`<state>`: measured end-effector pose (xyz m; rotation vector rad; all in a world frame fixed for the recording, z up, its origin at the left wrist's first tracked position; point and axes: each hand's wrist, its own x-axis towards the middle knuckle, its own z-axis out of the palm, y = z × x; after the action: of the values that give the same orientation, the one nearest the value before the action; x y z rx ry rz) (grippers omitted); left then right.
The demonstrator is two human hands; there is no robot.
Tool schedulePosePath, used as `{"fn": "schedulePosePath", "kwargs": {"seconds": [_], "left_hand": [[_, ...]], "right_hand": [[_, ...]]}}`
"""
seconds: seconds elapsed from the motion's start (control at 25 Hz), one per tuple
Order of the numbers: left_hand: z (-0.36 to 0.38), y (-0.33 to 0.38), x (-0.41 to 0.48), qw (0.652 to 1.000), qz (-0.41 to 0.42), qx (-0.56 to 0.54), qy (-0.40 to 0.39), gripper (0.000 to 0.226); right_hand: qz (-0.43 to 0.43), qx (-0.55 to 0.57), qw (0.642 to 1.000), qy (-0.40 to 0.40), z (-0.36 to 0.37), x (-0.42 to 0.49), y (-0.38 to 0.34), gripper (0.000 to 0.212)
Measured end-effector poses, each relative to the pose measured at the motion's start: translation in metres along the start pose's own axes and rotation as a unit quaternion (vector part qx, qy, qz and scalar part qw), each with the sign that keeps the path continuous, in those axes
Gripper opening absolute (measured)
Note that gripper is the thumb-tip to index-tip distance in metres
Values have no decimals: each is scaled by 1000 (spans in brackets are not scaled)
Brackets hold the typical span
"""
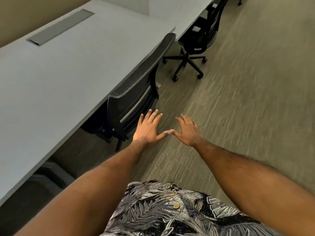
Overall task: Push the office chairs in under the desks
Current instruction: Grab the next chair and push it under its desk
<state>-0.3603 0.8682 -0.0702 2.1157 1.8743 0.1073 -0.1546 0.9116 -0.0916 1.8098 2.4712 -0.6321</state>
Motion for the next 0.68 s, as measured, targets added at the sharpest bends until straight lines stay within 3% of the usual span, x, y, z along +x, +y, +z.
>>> {"fn": "schedulePosePath", "kwargs": {"seconds": [0.12, 0.2, 0.28, 0.36, 0.48, 0.68], "left_hand": [[-27, 17, 30, 997, 9, -1, 74, 100], [-52, 26, 53, 986, 34, -13, 164, 90], [-80, 33, 78, 966, 64, -30, 247, 82], [-109, 34, 101, 958, 58, -18, 279, 80], [-135, 22, 121, 964, -39, 12, 264, 85], [-144, -19, 117, 948, -217, 30, 231, 91]], "right_hand": [[-17, 13, 999, 26, -28, 42, 18, 75], [-48, 34, 996, 60, -48, 72, 17, 74], [-91, 66, 987, 116, -71, 102, 5, 71], [-128, 91, 972, 175, -98, 129, -11, 71], [-189, 85, 955, 213, -138, 166, -28, 78], [-259, 35, 952, 160, -171, 222, -52, 85]]}}
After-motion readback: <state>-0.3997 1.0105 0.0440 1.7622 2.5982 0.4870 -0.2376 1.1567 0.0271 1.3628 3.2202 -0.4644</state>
